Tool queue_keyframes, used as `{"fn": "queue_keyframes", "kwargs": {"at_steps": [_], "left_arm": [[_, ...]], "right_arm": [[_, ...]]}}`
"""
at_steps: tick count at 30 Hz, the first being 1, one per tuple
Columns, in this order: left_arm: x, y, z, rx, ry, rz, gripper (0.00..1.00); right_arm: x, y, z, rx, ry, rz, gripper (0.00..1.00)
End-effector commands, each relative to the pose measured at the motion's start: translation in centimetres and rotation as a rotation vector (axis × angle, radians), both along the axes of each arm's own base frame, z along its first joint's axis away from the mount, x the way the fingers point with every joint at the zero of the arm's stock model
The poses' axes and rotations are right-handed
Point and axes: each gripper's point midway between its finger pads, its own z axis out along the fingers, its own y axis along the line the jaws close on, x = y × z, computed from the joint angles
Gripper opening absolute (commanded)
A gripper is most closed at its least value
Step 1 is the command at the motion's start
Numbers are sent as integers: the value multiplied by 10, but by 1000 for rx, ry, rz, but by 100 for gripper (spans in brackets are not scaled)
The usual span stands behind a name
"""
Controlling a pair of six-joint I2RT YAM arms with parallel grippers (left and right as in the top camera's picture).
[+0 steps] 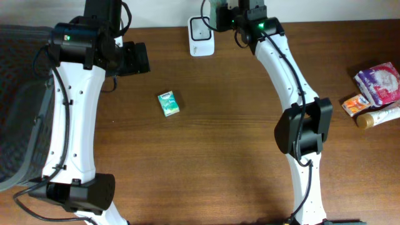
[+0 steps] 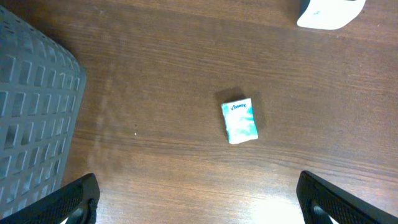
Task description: Scan the item barcode
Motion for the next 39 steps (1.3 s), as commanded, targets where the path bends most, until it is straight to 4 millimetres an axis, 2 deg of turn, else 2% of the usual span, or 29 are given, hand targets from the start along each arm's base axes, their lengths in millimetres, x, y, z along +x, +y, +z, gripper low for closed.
{"fn": "queue_keyframes", "kwargs": {"at_steps": [1, 3, 6, 8, 10, 14, 18, 20, 21, 22, 24, 25, 27, 28, 29, 32, 34, 37, 39], "left_arm": [[0, 3, 5, 2, -14, 9, 99], [-1, 3, 5, 3, -14, 9, 99], [-1, 3, 5, 3, -14, 9, 99], [0, 3, 5, 3, -14, 9, 99], [-1, 3, 5, 2, -14, 9, 99], [-1, 3, 5, 3, -14, 9, 99], [-1, 3, 5, 2, -14, 9, 99], [-1, 3, 5, 2, -14, 9, 99], [-1, 3, 5, 2, -14, 9, 99], [0, 3, 5, 2, -14, 9, 99], [-1, 3, 5, 2, -14, 9, 99], [-1, 3, 5, 3, -14, 9, 99], [-1, 3, 5, 2, -14, 9, 99], [-1, 3, 5, 2, -14, 9, 99], [-1, 3, 5, 2, -14, 9, 99], [-1, 3, 5, 2, -14, 9, 99], [0, 3, 5, 2, -14, 9, 99], [-1, 3, 5, 2, -14, 9, 99], [-1, 3, 5, 3, -14, 9, 99]], "right_arm": [[11, 19, -8, 12, -58, 15, 4], [21, 20, -24, -8, -74, -19, 4], [24, 36, -56, -41, -67, -7, 4], [22, 48, -67, -73, -71, 23, 4], [22, 48, -68, -121, -82, -33, 4], [23, 45, -63, -150, -97, -86, 4], [20, 20, -8, -149, -157, -162, 4], [15, -16, 21, -175, -149, -246, 4], [9, -40, 26, -198, -108, -276, 4], [2, -64, 22, -201, -41, -313, 4], [-13, -111, 0, -167, 119, -419, 4], [-26, -141, -20, -140, 235, -497, 4], [-63, -200, -59, -96, 477, -673, 4], [-89, -232, -75, -76, 601, -774, 4], [-107, -256, -83, -88, 678, -822, 4], [-143, -311, -93, -97, 801, -926, 4], [-159, -344, -95, -80, 842, -990, 4], [-173, -388, -97, -40, 852, -1079, 8], [-179, -407, -105, -18, 869, -1122, 8]]}}
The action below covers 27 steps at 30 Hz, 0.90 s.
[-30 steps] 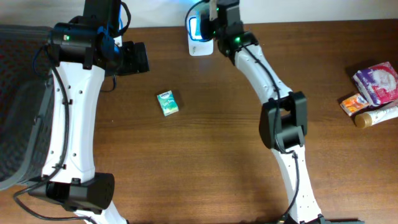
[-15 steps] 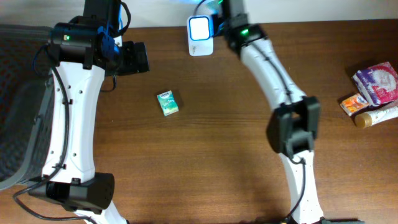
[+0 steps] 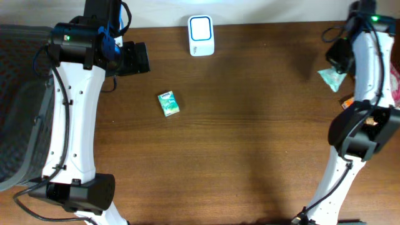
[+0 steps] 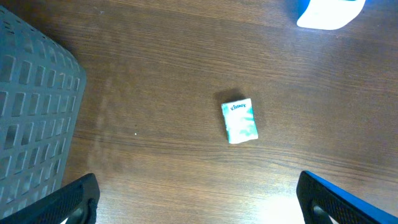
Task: Scan the item barcode
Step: 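Carry the wipes pack to the right edge and release, then reach the right gripper to the small Kleenex pack and grasp it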
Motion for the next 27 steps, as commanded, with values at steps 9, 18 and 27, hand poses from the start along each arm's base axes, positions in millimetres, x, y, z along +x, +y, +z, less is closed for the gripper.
{"fn": "queue_keyframes", "kwargs": {"at_steps": [9, 18, 27], "left_arm": [[0, 3, 5, 3, -16, 9, 99], [0, 3, 5, 2, -16, 9, 99], [0, 3, 5, 2, -16, 9, 99]], "right_arm": [[-5, -31, -27, 70, -8, -111, 72], [45, 196, -10, 554, -144, 582, 76], [13, 451, -23, 543, -140, 1128, 94]]}}
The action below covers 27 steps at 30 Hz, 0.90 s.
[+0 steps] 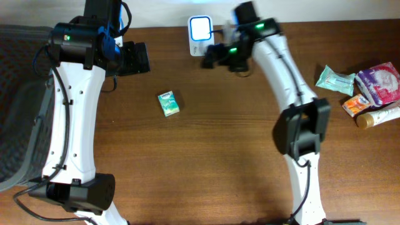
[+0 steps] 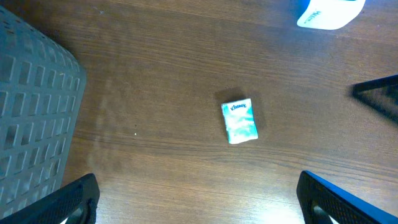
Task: Scan the item barcode
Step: 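Reach the right gripper to the small Kleenex pack and grasp it, then lift the Kleenex pack and hold it under the scanner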
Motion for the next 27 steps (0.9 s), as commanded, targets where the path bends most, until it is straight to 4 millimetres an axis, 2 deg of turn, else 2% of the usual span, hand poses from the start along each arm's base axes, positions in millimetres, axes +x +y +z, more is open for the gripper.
{"fn": "queue_keyframes", "kwargs": {"at_steps": [1, 2, 4, 8, 9, 11, 14, 15, 16, 17, 19, 22, 24, 25, 26, 27], "left_arm": [[0, 3, 5, 2, -16, 9, 99], [0, 3, 5, 3, -16, 9, 99], [0, 3, 5, 2, -16, 9, 99], [0, 3, 5, 2, -16, 9, 99], [0, 3, 5, 2, -16, 9, 99], [0, 3, 5, 3, -16, 9, 99], [0, 3, 5, 2, -16, 9, 99], [0, 3, 5, 3, -16, 9, 99], [0, 3, 5, 2, -16, 9, 99], [0, 3, 5, 3, -16, 9, 99], [0, 3, 5, 2, -16, 9, 99], [0, 3, 5, 2, -16, 9, 99], [0, 3, 5, 2, -17, 9, 99], [0, 3, 5, 2, -16, 9, 99], [0, 3, 5, 2, -16, 9, 99], [0, 3, 5, 3, -16, 9, 99]], "right_arm": [[-17, 49, -25, -5, 16, 98, 86], [-24, 64, -33, -6, 21, 128, 81], [-38, 89, -47, -13, 34, 178, 81], [-55, 121, -73, -20, 47, 243, 77], [-60, 128, -80, -23, 53, 257, 70], [-63, 133, -93, -26, 75, 249, 65], [-63, 134, -104, -27, 94, 231, 62], [-64, 133, -112, -33, 108, 231, 58], [-65, 133, -115, -37, 115, 232, 53], [-66, 132, -120, -42, 125, 231, 44], [-68, 130, -121, -46, 135, 229, 6], [-61, 123, -106, 0, 144, 216, 4], [-47, 104, -81, 70, 143, 189, 4], [-40, 93, -58, 166, 128, 222, 4], [-39, 89, -47, 222, 124, 243, 4], [-35, 79, -26, 322, 117, 268, 4]]}}
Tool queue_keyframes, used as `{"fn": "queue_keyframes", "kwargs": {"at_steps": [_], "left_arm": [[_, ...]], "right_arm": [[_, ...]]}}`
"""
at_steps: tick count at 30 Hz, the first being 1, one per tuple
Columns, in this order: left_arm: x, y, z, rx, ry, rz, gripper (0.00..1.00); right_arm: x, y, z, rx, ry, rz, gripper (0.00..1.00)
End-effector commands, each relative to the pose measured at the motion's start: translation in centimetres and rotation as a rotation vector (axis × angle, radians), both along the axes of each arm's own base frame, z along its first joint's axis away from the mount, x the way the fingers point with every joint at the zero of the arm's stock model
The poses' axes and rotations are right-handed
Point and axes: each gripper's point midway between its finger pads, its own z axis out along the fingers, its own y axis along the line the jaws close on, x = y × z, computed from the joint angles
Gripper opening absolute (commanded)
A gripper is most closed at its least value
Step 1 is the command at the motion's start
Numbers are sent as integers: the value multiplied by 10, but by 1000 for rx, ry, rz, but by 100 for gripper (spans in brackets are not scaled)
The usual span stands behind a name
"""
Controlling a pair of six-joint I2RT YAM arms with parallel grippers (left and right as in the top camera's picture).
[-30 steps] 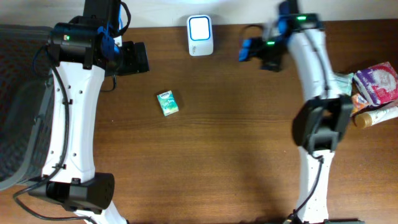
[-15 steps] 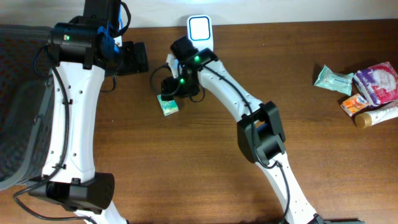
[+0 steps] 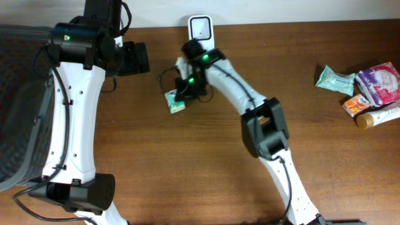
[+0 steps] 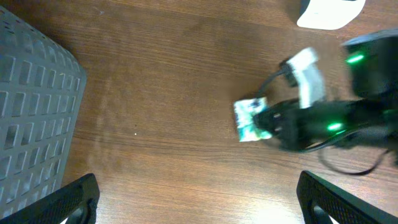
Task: Scan the item barcode
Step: 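Lift the Kleenex pack and hold it under the scanner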
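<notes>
A small green-and-white tissue pack [image 3: 174, 103] lies on the wooden table left of the middle, and it also appears as the pack [image 4: 247, 118] in the left wrist view. My right gripper [image 3: 182, 92] is down at its right edge, blurred, covering part of it; how its jaws stand is unclear. The white scanner [image 3: 200, 28] stands at the back edge. My left gripper [image 4: 199, 199] hangs open high above the table, with nothing between its fingers [image 4: 78, 196], well left of the pack.
A grey slatted basket [image 4: 31, 112] fills the left side. At the far right lie a teal packet [image 3: 330, 78], a purple packet [image 3: 378, 81], an orange item [image 3: 355, 104] and a tan bottle [image 3: 378, 115].
My right gripper was beside the scanner at the back; now it is down at the tissue pack. The pack has shifted slightly to the right and turned. The left arm is unchanged.
My right gripper was first at the scanner at the back. Then it was at the far right with a teal packet. Then that packet lay by the pile and the gripper was back near the scanner. Now it is at the tissue pack. The left arm stayed put.
</notes>
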Motion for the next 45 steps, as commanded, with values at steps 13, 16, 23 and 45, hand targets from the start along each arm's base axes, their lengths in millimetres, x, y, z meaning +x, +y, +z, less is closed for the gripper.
{"fn": "queue_keyframes", "kwargs": {"at_steps": [13, 16, 23, 45], "left_arm": [[0, 3, 5, 2, -16, 9, 99], [0, 3, 5, 2, -16, 9, 99], [0, 3, 5, 3, -16, 9, 99], [0, 3, 5, 3, -16, 9, 99]], "right_arm": [[51, -121, 187, 937, -363, 185, 4], [54, -116, 203, 940, -436, 230, 4], [55, -113, 220, 942, -507, 271, 4], [186, -143, 157, -1000, -1140, -75, 4]]}}
